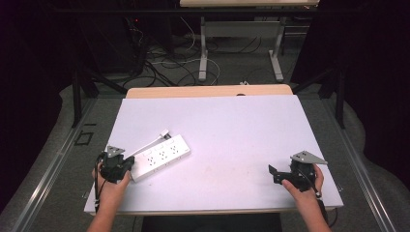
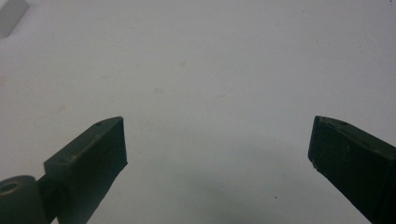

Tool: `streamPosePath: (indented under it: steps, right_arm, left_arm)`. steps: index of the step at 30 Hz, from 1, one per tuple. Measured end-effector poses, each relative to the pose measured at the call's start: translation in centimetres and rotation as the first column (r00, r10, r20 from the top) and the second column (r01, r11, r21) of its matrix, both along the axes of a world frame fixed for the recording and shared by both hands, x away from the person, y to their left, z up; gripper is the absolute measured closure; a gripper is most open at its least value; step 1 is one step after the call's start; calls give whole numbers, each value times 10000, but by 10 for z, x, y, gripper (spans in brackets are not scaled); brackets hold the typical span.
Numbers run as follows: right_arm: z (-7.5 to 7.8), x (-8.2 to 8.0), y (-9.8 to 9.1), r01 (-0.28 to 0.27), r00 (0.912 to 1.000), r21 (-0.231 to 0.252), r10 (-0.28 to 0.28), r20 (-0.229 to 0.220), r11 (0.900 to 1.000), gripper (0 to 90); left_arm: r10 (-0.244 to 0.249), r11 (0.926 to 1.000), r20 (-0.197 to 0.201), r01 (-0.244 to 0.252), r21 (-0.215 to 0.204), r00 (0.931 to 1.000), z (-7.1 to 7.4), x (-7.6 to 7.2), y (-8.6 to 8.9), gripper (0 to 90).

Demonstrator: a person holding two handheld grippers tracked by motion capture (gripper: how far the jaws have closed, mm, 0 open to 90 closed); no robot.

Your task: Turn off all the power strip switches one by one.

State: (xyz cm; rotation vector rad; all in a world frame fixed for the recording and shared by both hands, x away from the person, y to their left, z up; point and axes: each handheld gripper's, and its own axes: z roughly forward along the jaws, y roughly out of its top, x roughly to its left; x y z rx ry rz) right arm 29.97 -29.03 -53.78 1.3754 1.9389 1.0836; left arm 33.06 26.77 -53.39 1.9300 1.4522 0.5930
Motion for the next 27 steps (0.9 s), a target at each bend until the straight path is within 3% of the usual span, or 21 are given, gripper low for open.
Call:
streamPosePath:
  steps: [5,7,19,27]
  right_arm:
    - [0,-1,2,-25,10000,-52,25,-3,10000,37]
    - [0,-2,2,-24,10000,-92,24,2,10000,37]
    - [-1,-2,2,-7,10000,-19,7,3,10000,37]
    - [-1,-2,3,77,10000,53,-77,-24,10000,36]
  left_arm:
    - [-201,9998,-66,201,-24,9998,11,2,0,895]
    - [-197,9997,62,198,-105,9998,13,3,0,896]
    - [-276,9993,-83,274,-247,9996,24,14,-1,898]
    - [-465,9988,-414,459,-163,9981,30,28,-6,898]
